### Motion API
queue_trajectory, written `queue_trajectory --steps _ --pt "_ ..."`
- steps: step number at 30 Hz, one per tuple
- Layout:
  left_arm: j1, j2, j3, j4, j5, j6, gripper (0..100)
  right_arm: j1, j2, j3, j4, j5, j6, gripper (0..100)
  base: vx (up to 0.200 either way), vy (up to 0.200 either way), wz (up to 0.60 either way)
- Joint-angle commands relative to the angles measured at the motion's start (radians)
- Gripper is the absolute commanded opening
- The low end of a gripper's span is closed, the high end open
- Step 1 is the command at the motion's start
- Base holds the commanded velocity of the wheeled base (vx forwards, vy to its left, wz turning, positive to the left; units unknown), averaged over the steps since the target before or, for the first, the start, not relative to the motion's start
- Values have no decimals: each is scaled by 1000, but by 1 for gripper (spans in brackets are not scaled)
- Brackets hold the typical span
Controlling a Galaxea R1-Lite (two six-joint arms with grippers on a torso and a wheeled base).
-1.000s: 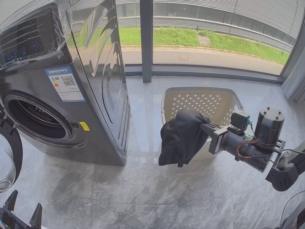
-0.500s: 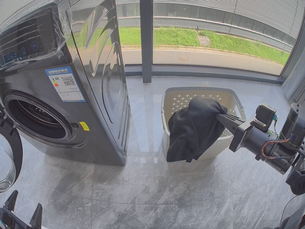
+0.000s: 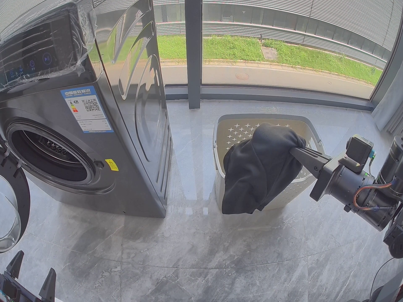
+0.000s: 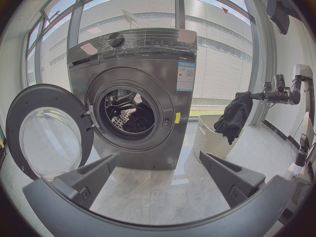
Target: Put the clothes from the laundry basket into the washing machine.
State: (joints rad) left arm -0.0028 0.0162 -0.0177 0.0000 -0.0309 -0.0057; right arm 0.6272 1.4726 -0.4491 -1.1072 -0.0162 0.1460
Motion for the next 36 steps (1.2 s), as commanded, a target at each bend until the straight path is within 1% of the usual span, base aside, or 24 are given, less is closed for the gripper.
queue_trajectory --steps 1,9,14,18,26,36 --pt "1 -13 18 0 0 0 100 5 -5 3 0 1 0 0 -200 0 0" --pt "1 -13 18 0 0 -2 100 6 3 21 0 2 0 0 -200 0 0" --pt "1 -13 18 0 6 -14 100 6 8 20 -2 2 0 0 0 0 0" --pt "1 -13 18 0 6 -14 100 5 0 13 -2 1 0 0 0 0 0" --pt "0 -13 18 0 9 -20 100 5 2 10 -2 1 0 0 0 200 0" --pt "1 -13 18 0 8 -19 100 5 15 6 -2 -2 3 0 0 200 0"
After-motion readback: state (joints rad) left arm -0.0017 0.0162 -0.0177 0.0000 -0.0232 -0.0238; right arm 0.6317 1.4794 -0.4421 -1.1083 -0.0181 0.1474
